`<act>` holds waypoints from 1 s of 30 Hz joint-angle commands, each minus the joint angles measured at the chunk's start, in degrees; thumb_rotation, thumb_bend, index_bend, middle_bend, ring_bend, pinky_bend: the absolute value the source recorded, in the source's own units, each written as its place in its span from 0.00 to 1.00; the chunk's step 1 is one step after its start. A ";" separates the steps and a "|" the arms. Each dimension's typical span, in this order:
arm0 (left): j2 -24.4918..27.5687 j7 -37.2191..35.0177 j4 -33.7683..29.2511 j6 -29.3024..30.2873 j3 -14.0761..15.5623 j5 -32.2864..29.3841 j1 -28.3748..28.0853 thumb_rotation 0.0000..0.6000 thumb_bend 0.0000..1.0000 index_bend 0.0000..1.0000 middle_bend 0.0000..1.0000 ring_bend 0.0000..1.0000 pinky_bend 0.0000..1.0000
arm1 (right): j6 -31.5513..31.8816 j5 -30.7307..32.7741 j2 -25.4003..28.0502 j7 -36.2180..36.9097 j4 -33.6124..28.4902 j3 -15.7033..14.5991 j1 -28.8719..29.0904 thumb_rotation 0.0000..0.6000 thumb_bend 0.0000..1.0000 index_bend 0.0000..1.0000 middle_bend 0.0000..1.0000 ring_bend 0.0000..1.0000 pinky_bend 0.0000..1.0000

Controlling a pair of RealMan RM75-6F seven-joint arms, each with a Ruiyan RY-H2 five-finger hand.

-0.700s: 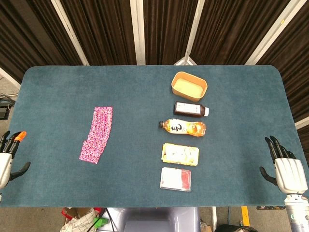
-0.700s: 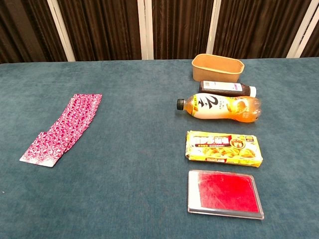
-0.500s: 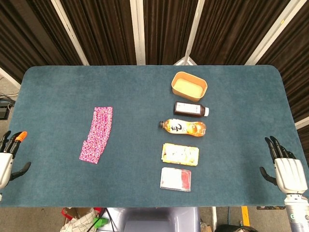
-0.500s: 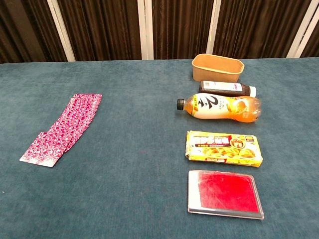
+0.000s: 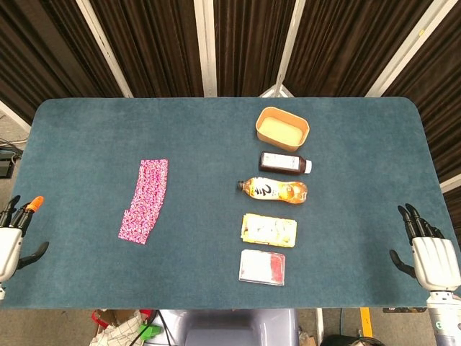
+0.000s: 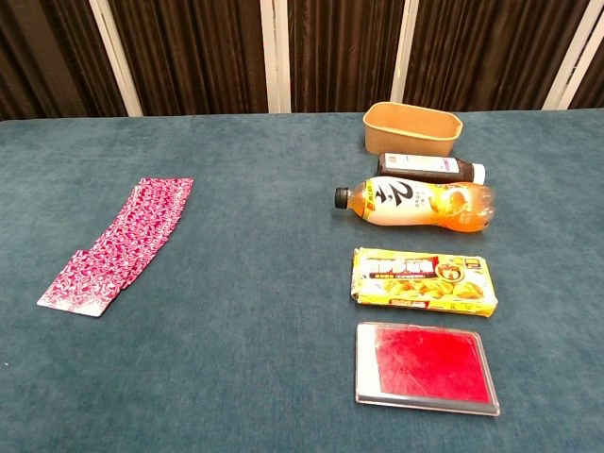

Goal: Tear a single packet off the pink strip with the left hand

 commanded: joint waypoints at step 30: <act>-7.85 17.47 0.16 -31.42 4.39 -10.98 -13.28 1.00 0.99 0.17 0.88 0.77 0.76 | -0.12 0.13 0.88 2.10 -0.61 -0.01 -0.29 1.00 0.31 0.00 0.09 0.23 0.35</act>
